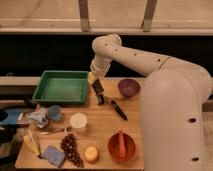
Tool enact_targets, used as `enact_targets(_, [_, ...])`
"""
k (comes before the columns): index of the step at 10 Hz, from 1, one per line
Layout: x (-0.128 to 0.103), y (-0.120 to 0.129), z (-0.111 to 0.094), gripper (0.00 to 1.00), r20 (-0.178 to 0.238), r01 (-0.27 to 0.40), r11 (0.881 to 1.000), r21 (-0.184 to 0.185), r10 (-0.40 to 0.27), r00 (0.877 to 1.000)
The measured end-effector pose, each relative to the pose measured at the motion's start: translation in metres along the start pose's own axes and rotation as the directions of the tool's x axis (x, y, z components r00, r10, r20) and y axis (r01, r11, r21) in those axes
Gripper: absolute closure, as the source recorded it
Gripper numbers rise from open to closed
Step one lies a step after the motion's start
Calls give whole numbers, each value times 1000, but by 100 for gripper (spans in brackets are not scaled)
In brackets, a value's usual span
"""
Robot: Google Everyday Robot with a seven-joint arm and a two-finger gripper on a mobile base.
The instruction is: Wipe tray with eraser
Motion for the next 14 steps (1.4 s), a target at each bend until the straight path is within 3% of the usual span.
enact_targets(3, [-36,29,26,100,4,73,995,-61,-73,997])
enact_targets(6, [-62,47,43,100,15,139,983,-117,-138,990])
enact_targets(10, [-85,72,73,100,42,207,955,-211,-202,978])
enact_targets(11, [-90,83,82,100,51,228,944,-240,-222,974])
enact_targets(14, [-86,98,100,100,72,251,917,-310,-241,968])
